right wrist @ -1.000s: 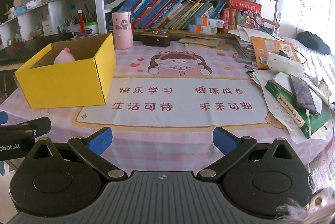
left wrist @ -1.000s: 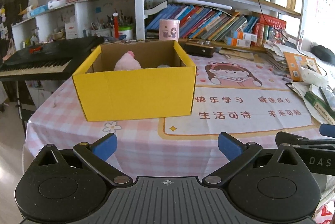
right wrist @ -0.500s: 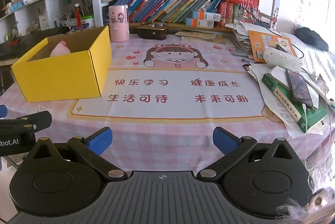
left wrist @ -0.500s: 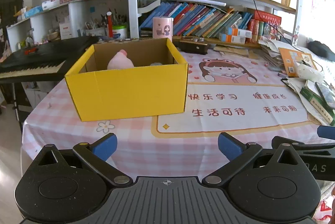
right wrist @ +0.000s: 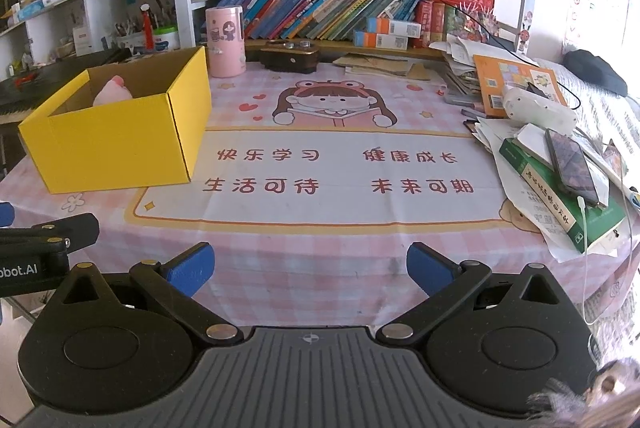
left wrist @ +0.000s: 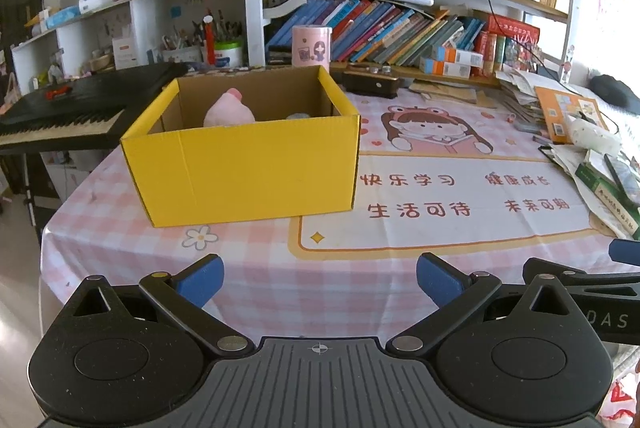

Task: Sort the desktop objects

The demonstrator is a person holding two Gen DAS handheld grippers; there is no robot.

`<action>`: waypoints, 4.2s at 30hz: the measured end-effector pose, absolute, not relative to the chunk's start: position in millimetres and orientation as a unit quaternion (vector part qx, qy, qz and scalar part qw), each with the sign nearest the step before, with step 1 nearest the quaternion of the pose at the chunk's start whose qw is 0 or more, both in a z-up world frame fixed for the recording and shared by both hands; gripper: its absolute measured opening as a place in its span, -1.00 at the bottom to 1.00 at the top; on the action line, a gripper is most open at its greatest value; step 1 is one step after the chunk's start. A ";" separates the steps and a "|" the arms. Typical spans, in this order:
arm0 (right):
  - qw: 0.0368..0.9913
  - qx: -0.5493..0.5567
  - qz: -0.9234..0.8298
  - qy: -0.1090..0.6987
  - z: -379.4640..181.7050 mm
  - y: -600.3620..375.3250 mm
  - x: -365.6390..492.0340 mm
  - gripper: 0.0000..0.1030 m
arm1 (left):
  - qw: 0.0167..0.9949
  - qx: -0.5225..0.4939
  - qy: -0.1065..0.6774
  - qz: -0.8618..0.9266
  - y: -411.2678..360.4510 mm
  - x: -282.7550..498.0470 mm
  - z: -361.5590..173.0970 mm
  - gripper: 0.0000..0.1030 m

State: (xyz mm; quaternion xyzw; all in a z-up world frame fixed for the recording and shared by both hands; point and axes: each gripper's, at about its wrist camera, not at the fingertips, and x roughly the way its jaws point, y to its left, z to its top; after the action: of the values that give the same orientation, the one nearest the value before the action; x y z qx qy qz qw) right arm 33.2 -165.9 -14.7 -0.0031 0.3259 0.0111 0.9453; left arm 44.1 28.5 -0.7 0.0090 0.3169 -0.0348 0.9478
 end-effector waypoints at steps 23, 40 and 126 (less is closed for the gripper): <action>0.945 -0.002 0.010 0.326 -15.0 -167.7 35.5 1.00 | 0.945 0.008 0.325 -0.045 26.5 48.3 -3.2 1.00; 0.946 0.000 0.005 0.324 -15.4 -174.4 38.0 1.00 | 0.942 0.007 0.330 -0.054 24.4 54.2 -5.6 1.00; 0.943 -0.002 0.004 0.332 -18.6 -172.4 32.5 1.00 | 0.939 0.011 0.337 -0.063 23.1 51.4 -9.0 1.00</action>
State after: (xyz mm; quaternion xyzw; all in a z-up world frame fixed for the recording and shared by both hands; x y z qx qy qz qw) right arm 32.5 -172.4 -18.6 -0.0017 0.3316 0.0038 0.9434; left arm 51.4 23.1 -9.0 0.0109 0.3371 -0.0633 0.9393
